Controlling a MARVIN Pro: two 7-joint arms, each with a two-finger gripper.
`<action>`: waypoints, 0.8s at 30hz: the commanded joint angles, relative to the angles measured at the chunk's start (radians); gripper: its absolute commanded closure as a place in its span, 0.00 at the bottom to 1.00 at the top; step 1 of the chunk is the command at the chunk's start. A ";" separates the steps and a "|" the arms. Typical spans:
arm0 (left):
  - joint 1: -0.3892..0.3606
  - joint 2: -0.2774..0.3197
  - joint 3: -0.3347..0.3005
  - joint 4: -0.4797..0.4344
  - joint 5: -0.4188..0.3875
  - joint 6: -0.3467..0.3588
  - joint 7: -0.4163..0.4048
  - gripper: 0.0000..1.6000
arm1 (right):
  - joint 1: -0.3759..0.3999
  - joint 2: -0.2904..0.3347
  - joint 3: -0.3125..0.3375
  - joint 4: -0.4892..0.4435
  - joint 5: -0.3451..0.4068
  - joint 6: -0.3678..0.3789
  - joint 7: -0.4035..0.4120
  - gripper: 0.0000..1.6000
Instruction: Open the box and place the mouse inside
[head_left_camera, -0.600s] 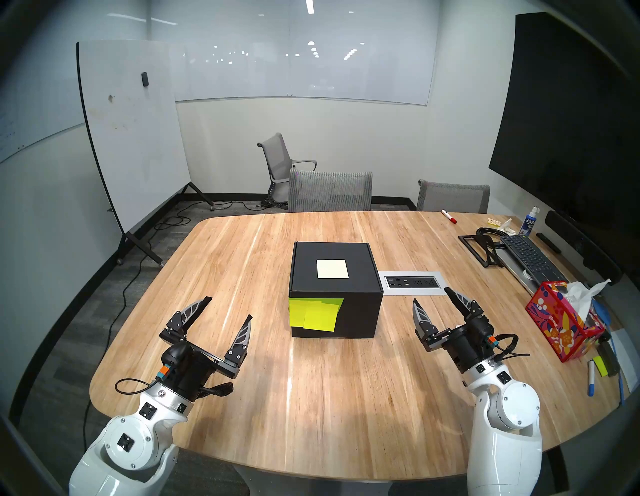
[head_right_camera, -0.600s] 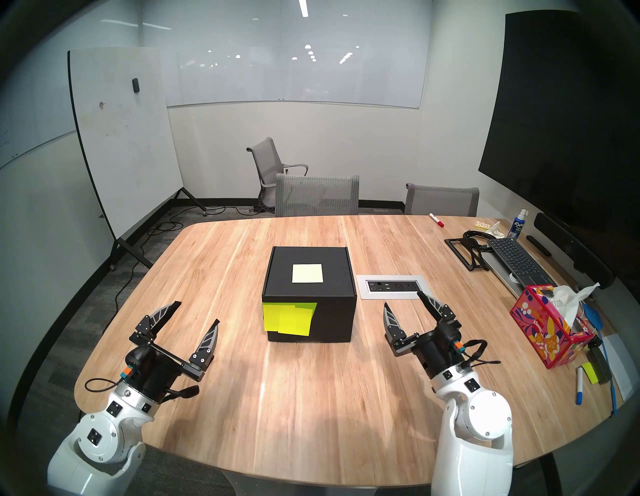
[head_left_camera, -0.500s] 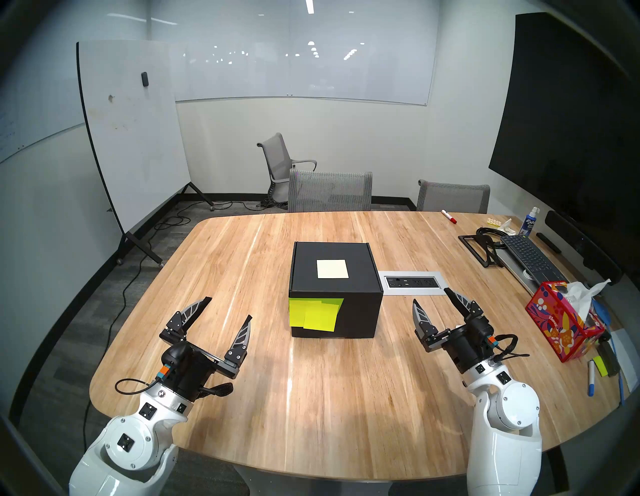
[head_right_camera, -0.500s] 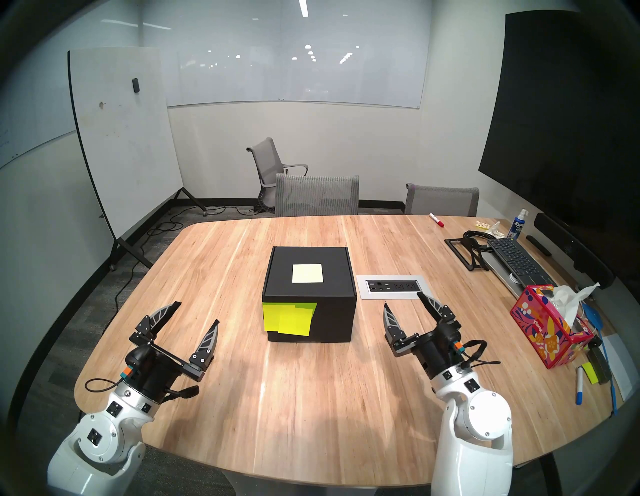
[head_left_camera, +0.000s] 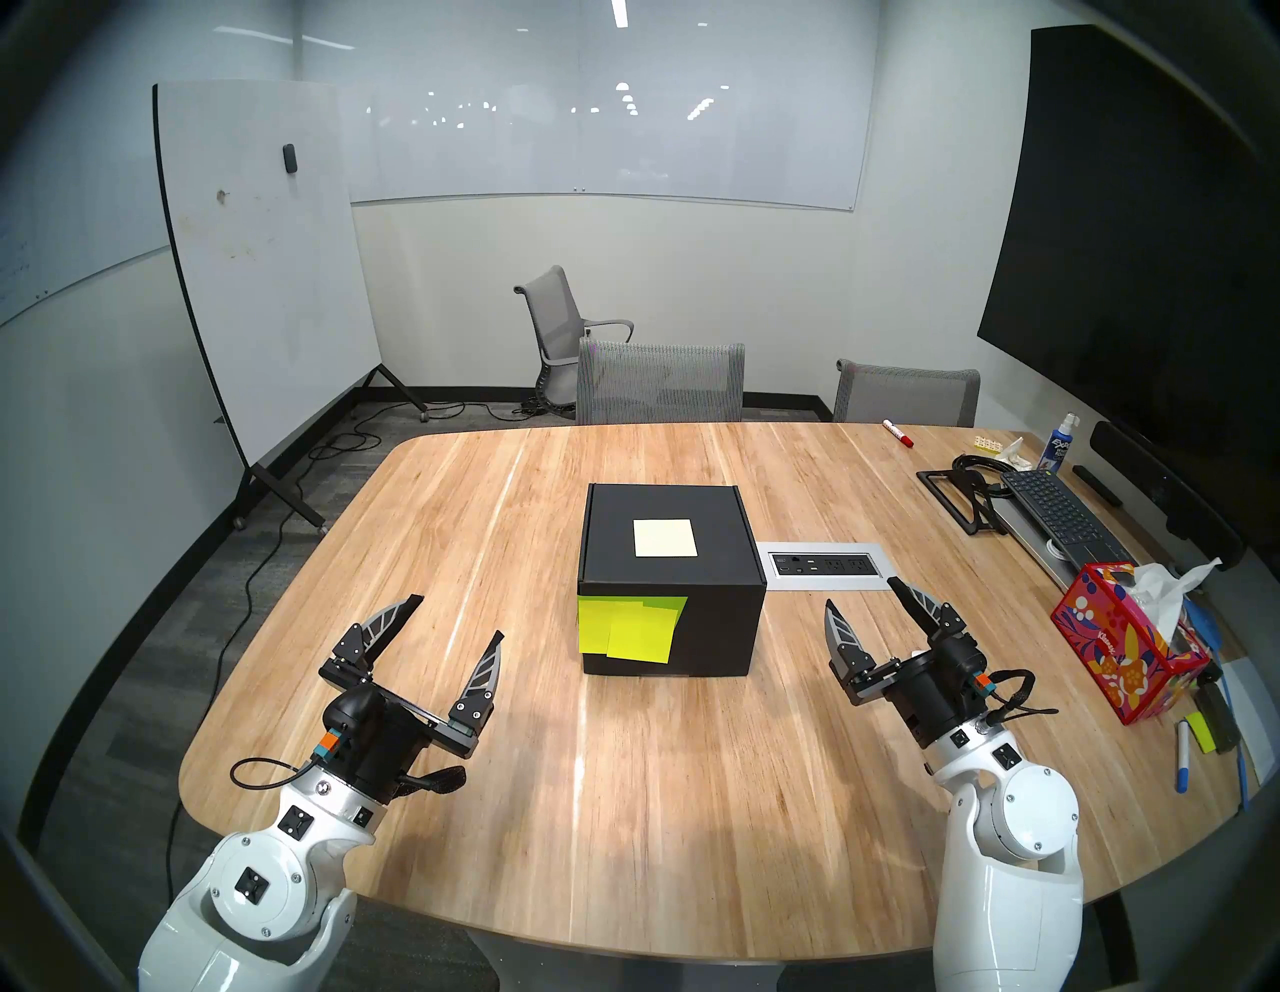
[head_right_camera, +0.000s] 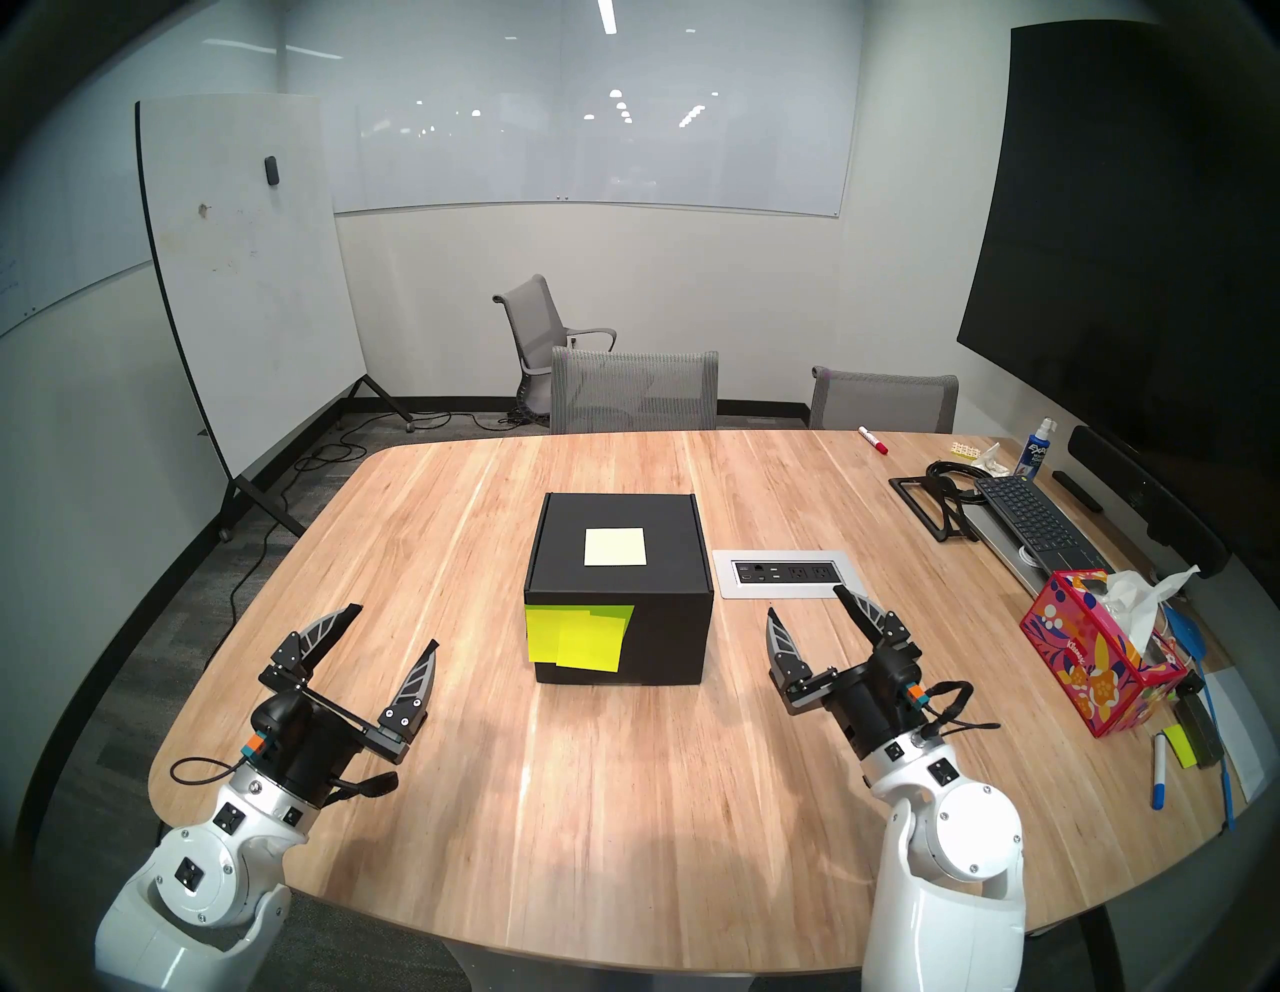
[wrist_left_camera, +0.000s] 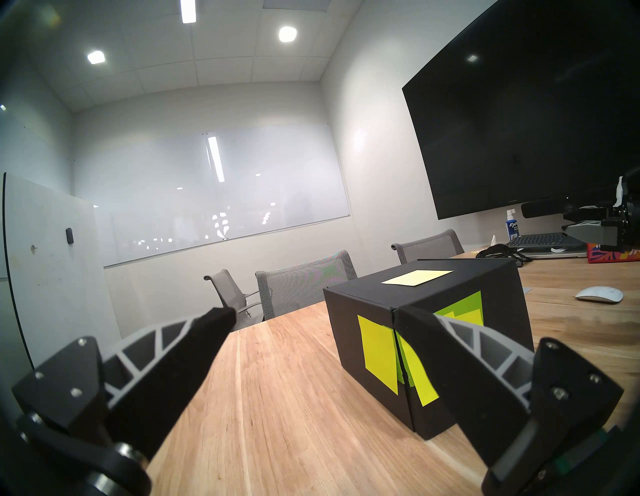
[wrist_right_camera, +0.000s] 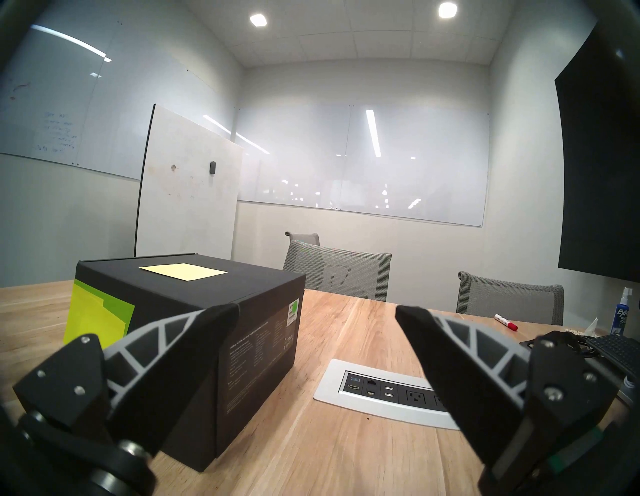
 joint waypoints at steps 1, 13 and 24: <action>-0.001 0.000 0.001 -0.015 0.000 -0.002 0.000 0.00 | 0.002 0.001 0.000 -0.017 0.003 -0.001 0.000 0.00; -0.001 0.000 0.001 -0.015 0.000 -0.002 0.000 0.00 | 0.022 0.053 0.049 0.025 0.024 -0.025 0.025 0.00; -0.001 0.000 0.001 -0.015 0.000 -0.002 0.000 0.00 | 0.066 0.118 0.121 0.109 0.071 -0.040 0.078 0.00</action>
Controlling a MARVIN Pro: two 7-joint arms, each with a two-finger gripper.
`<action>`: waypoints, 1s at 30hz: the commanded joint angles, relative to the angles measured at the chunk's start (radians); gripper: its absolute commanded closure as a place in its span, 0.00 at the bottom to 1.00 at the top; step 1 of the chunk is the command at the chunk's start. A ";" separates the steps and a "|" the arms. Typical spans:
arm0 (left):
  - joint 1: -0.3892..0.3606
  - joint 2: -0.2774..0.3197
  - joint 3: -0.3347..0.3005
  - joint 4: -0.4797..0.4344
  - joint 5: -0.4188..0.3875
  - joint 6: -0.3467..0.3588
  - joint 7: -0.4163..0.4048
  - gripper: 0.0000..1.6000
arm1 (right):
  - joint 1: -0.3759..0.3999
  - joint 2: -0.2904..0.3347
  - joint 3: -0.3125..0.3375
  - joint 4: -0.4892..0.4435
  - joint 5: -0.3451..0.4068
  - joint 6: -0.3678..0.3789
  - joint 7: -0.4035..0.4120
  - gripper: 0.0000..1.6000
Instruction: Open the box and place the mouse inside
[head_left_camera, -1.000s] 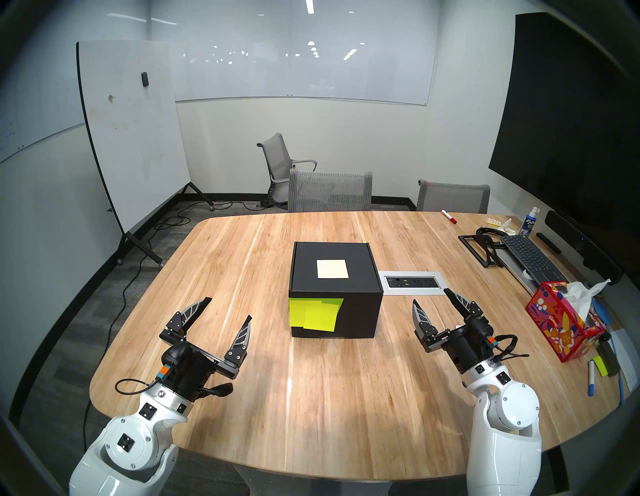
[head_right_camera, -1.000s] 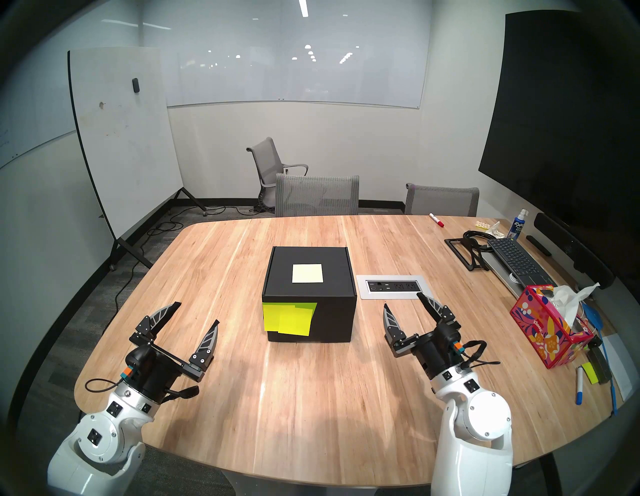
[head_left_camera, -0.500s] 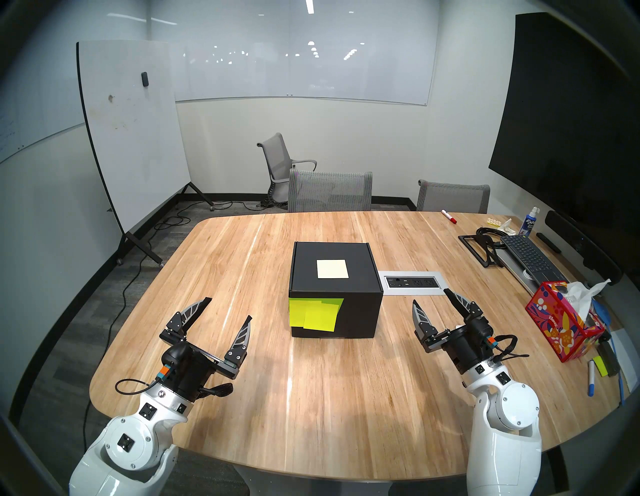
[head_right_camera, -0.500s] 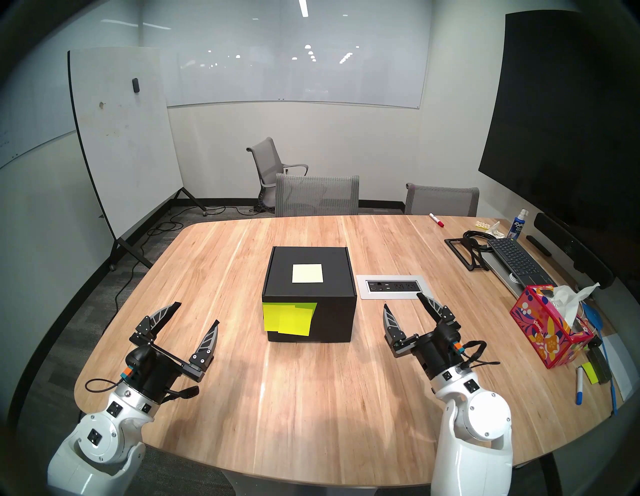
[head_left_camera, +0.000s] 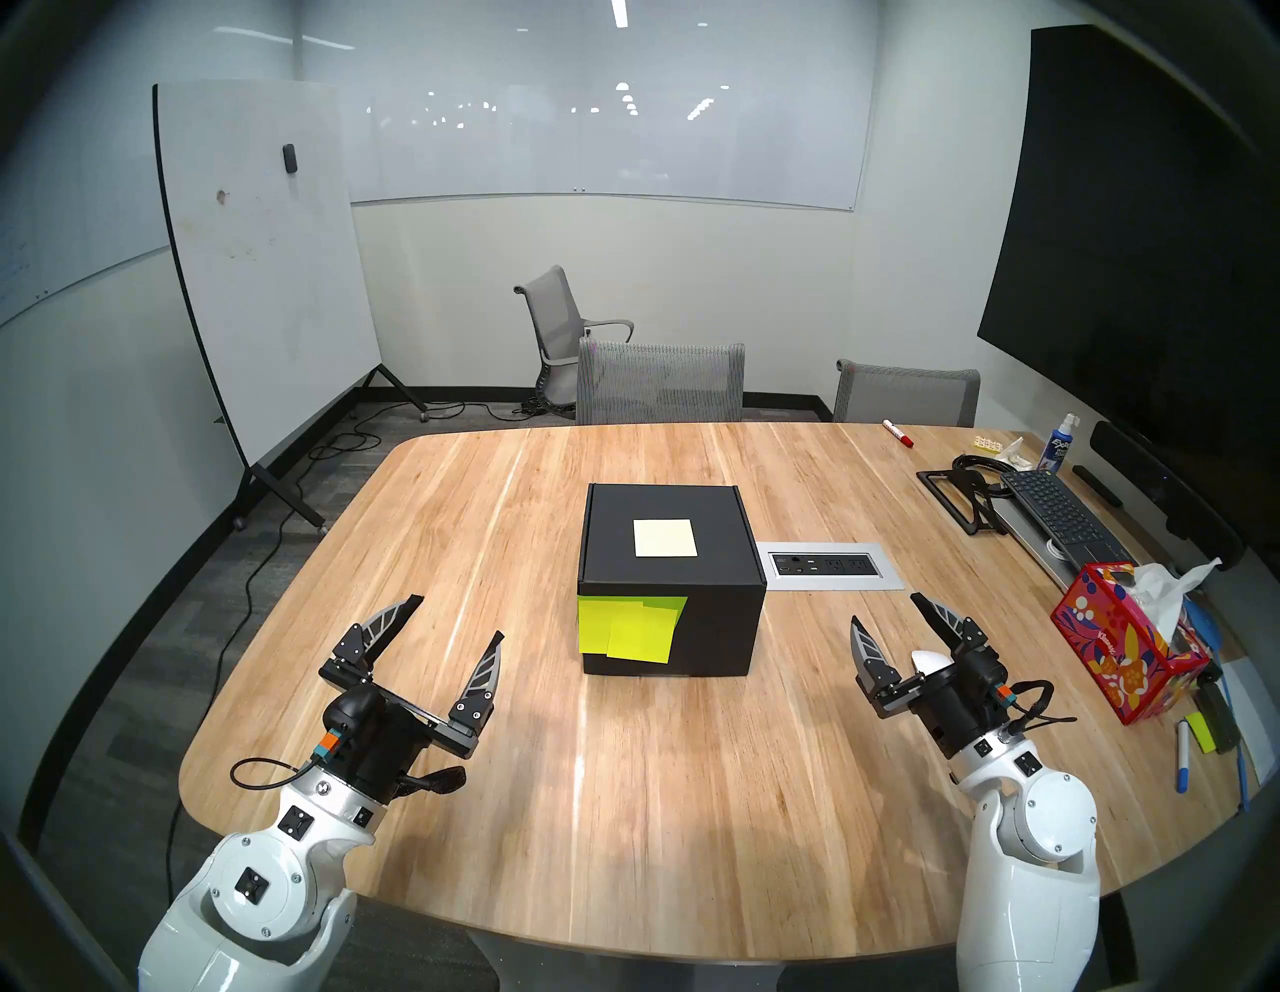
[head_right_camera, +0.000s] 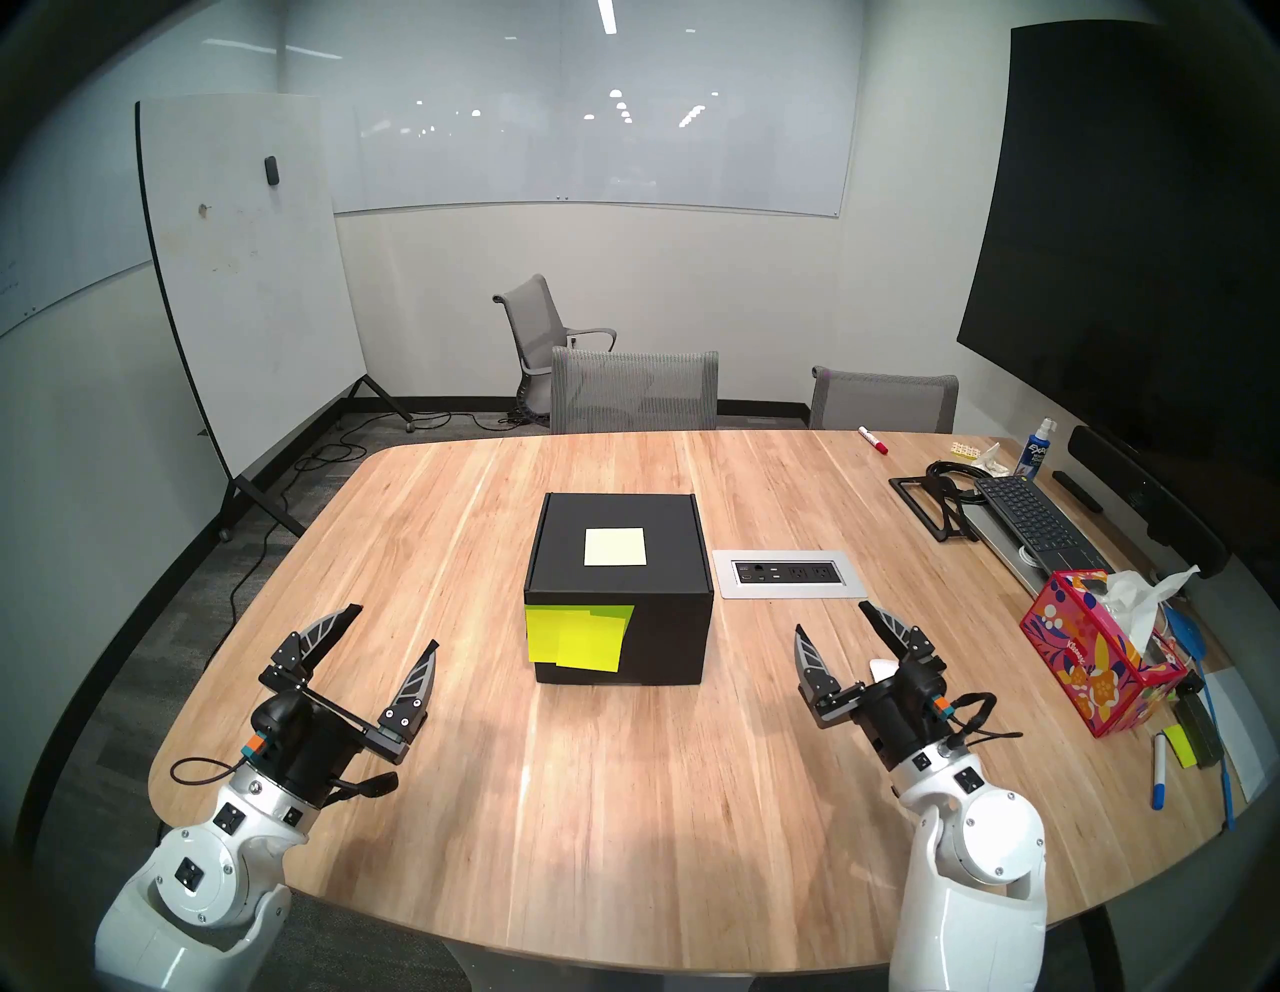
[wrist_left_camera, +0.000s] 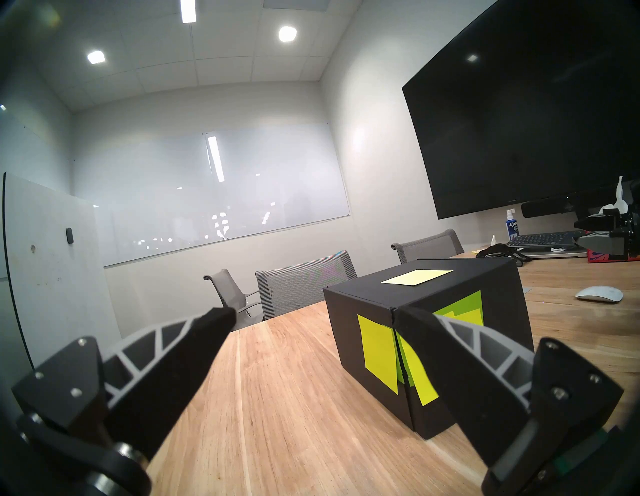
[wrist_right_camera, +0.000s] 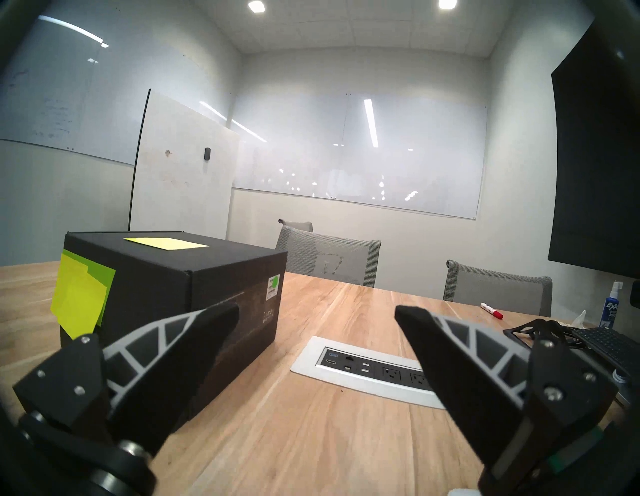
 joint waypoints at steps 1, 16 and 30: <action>-0.002 -0.001 0.001 -0.015 0.000 -0.003 0.000 0.00 | 0.058 0.071 0.039 0.038 0.046 -0.013 0.038 0.00; -0.002 0.000 0.001 -0.014 0.000 -0.003 0.000 0.00 | 0.140 0.128 0.025 0.048 0.067 0.003 0.118 0.00; -0.001 0.000 0.001 -0.016 0.000 -0.002 0.000 0.00 | 0.192 0.208 0.018 0.143 0.057 0.040 0.181 0.00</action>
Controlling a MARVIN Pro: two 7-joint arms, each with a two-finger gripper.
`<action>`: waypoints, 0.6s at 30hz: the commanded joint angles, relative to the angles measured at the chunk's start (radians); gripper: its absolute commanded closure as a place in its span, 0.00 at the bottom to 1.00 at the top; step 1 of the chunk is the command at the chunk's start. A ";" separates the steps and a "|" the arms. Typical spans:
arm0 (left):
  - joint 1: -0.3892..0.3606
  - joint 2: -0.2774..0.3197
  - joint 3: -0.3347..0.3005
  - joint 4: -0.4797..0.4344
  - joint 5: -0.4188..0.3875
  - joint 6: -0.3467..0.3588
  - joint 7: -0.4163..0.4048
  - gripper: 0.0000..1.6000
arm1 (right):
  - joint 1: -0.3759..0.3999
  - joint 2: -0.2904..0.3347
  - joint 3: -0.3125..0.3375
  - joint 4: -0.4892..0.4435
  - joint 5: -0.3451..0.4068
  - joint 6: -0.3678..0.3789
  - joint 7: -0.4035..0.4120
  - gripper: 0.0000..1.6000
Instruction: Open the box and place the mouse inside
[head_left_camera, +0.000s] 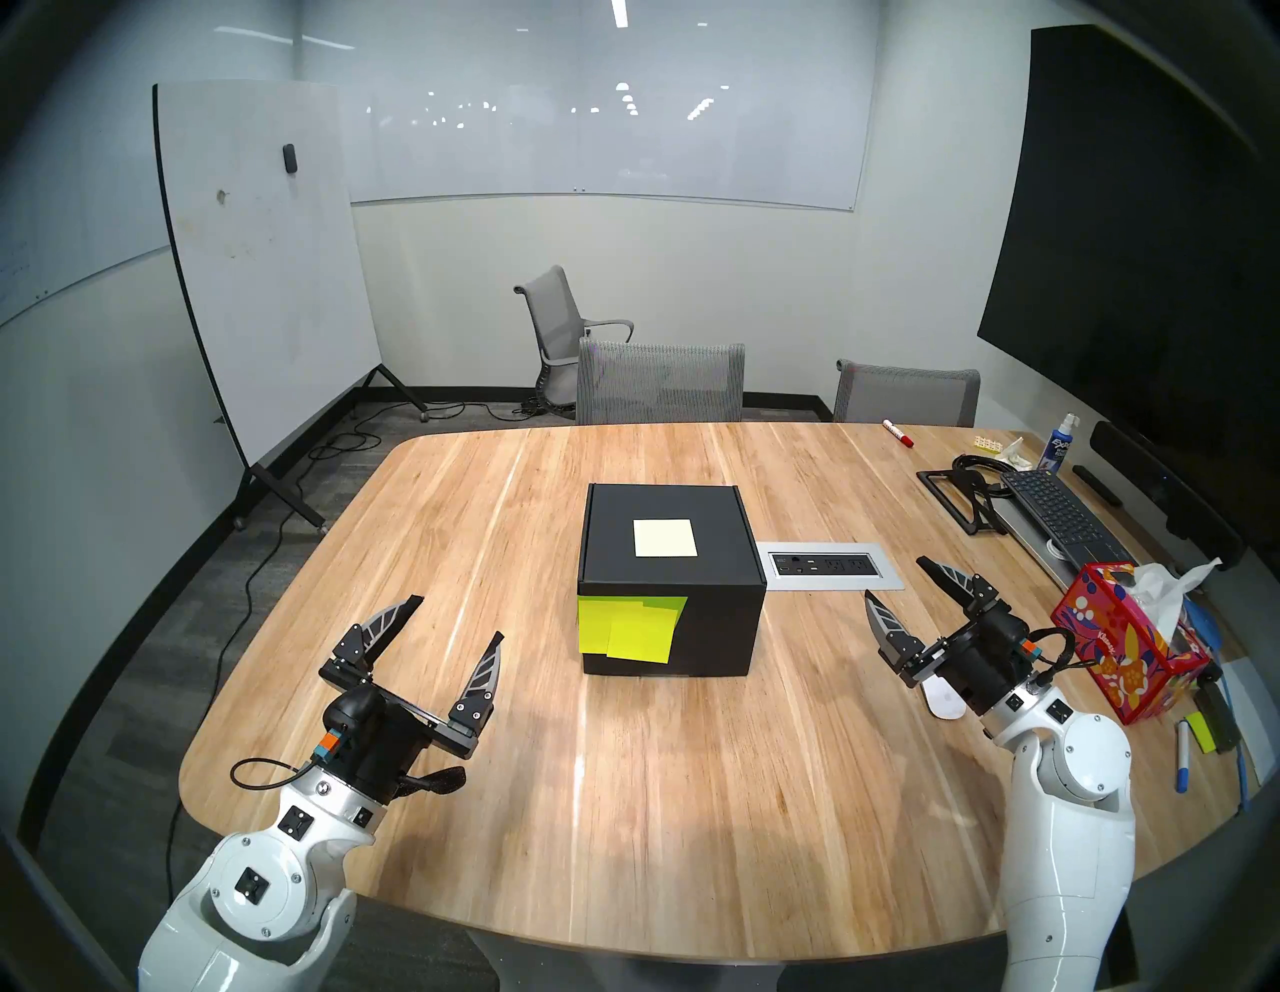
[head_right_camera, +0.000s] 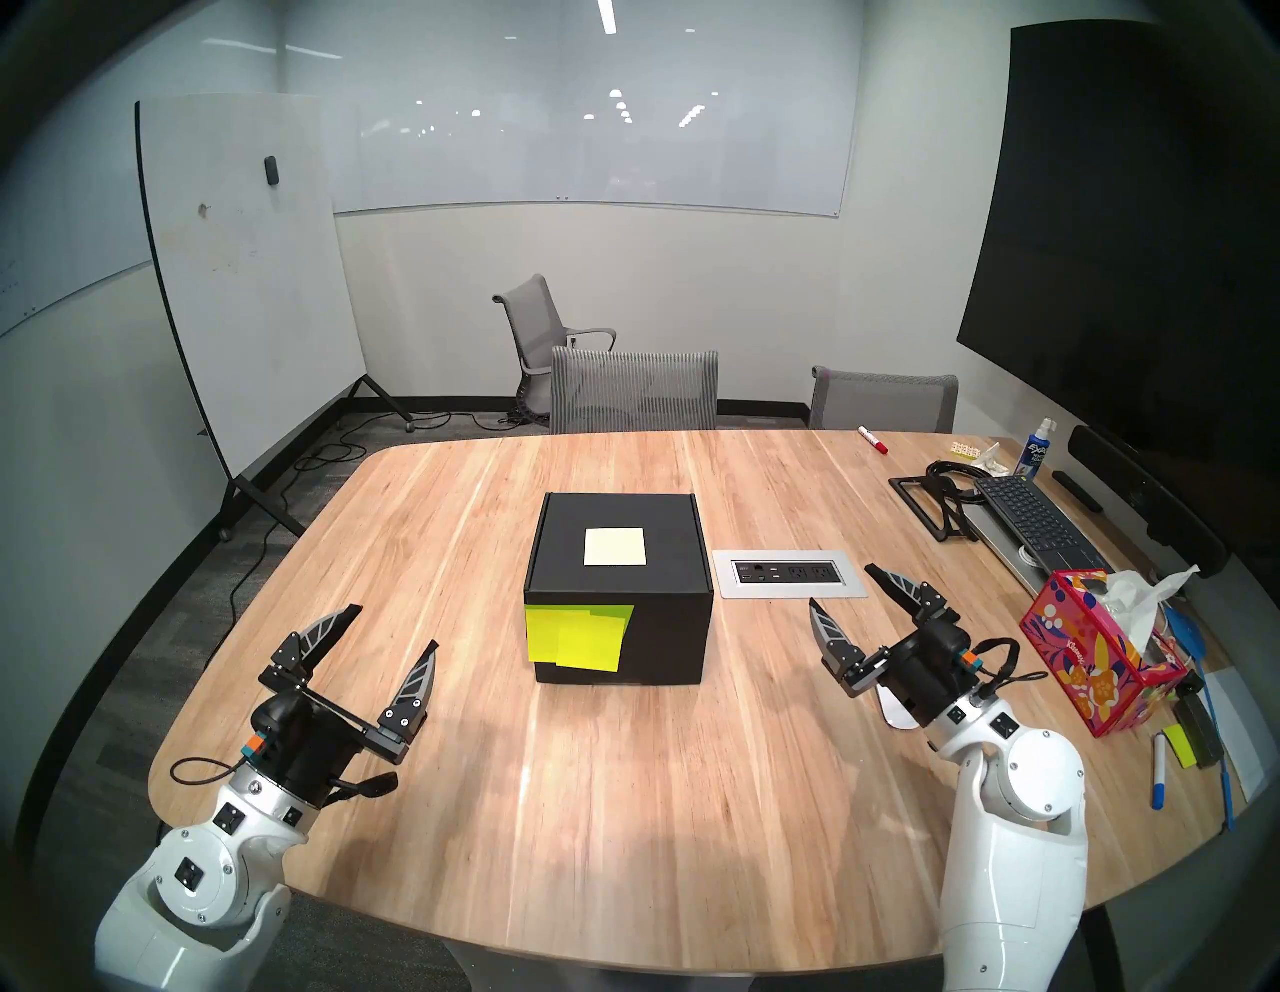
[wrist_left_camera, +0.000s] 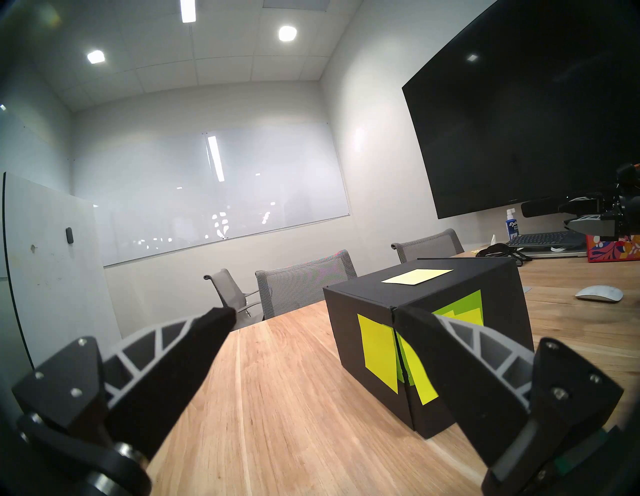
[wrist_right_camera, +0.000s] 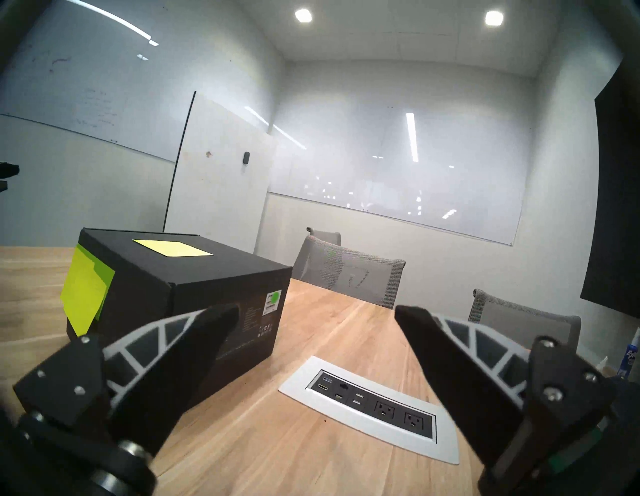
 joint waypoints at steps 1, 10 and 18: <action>-0.001 -0.001 0.001 -0.017 0.000 -0.002 0.000 0.00 | 0.050 0.057 0.008 0.050 0.007 0.005 0.026 0.00; -0.002 -0.001 0.001 -0.016 0.000 -0.003 0.000 0.00 | 0.085 0.111 -0.006 0.130 -0.001 -0.019 0.091 0.00; -0.001 -0.001 0.001 -0.016 0.000 -0.002 0.000 0.00 | 0.093 0.134 -0.006 0.149 0.008 -0.016 0.135 0.00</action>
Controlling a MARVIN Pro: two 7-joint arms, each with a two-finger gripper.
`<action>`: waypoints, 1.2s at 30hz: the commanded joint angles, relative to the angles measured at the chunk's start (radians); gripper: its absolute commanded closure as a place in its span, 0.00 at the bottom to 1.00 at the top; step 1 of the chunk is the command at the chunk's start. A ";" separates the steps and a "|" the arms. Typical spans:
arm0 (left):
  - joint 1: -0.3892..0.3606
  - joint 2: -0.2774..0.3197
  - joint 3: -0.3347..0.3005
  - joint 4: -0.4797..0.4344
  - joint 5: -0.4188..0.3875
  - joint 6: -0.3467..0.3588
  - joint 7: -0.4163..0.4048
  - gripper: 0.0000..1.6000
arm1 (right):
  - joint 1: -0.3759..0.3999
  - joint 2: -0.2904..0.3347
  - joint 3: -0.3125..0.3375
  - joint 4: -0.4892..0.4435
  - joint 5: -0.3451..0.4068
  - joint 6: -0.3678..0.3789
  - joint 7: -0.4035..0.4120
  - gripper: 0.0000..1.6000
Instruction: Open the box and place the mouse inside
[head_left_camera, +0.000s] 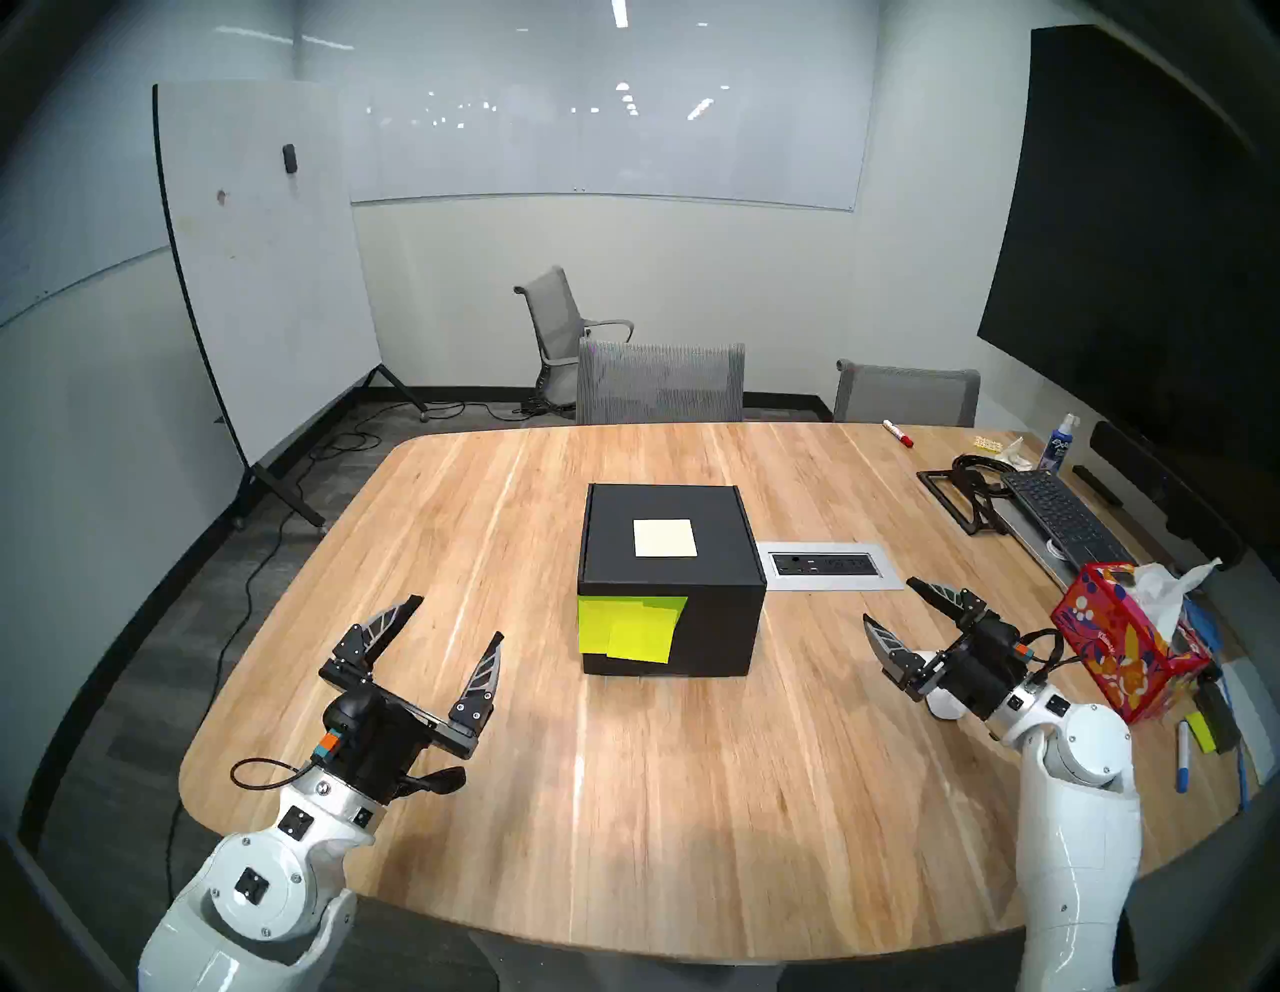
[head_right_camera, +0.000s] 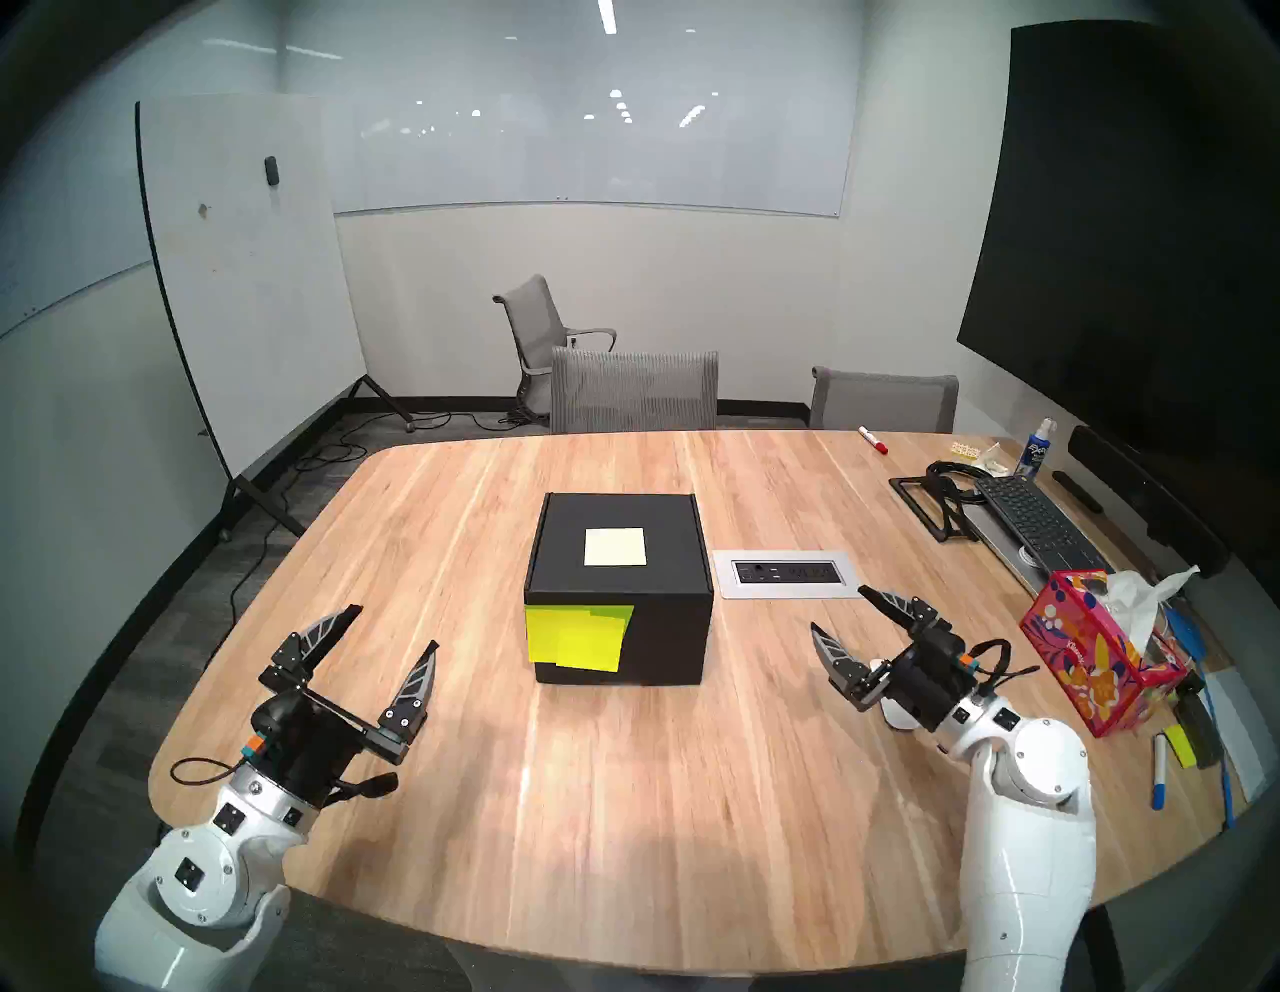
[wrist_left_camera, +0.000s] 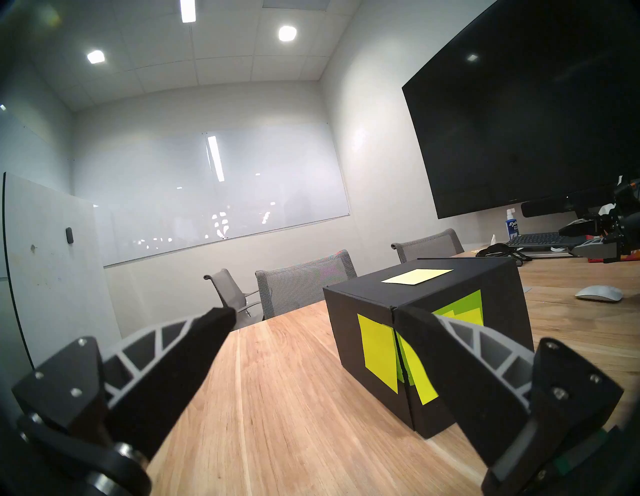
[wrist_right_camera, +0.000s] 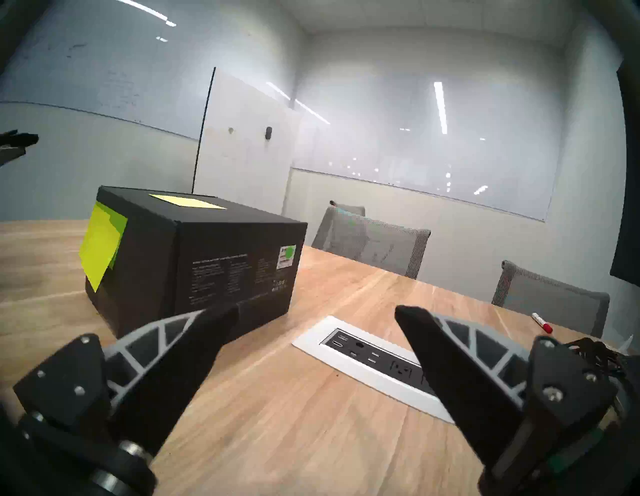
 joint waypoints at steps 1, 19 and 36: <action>-0.001 -0.001 0.001 -0.017 0.000 -0.002 0.000 0.00 | 0.026 0.040 -0.002 -0.004 0.012 -0.011 0.038 0.00; -0.001 -0.001 0.001 -0.017 0.000 -0.002 0.000 0.00 | 0.042 0.032 -0.030 0.012 -0.010 0.011 0.055 0.93; -0.001 -0.001 0.001 -0.017 0.000 -0.002 0.000 0.00 | 0.051 0.032 -0.052 0.063 -0.019 -0.013 0.045 1.00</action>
